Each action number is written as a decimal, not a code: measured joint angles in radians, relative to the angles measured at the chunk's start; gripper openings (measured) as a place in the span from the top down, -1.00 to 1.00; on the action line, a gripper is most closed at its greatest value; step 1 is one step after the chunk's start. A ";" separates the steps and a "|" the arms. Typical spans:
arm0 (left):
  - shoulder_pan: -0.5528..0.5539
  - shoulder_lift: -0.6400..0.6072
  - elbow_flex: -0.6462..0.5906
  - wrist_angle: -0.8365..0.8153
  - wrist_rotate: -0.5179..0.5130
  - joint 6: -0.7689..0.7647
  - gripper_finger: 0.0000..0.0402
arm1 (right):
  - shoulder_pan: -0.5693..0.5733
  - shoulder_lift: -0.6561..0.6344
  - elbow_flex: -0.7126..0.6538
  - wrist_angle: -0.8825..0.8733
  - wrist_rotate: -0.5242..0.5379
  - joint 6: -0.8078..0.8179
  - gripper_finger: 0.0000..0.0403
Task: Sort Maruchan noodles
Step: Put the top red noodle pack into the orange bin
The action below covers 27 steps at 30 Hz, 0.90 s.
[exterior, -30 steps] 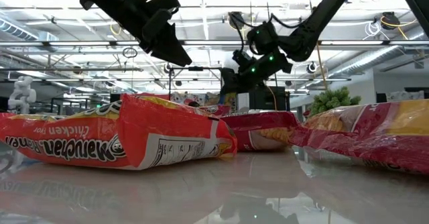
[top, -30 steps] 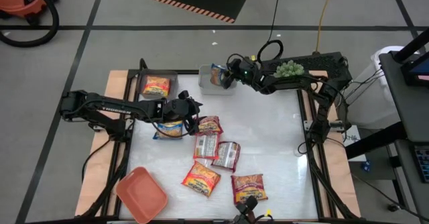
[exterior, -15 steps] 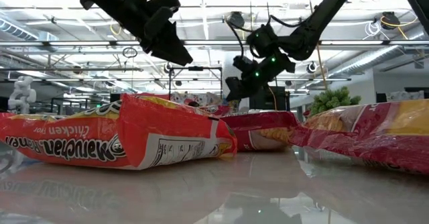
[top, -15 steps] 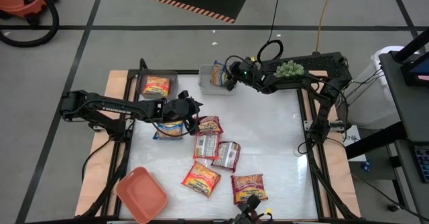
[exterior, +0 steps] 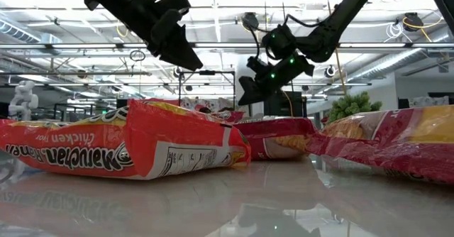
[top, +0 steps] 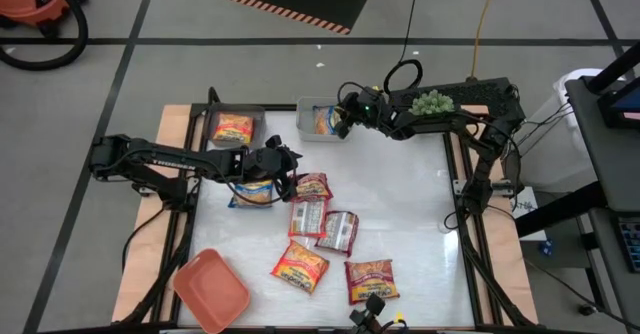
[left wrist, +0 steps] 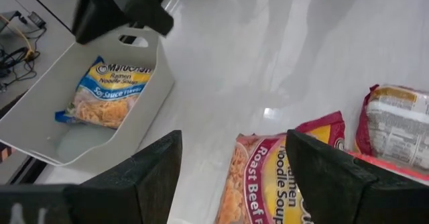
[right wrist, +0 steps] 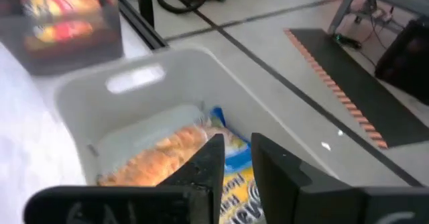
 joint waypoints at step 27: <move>0.000 0.000 0.001 -0.082 -0.001 0.106 -0.35 | 0.299 -0.318 0.000 -0.399 0.000 -0.114 0.68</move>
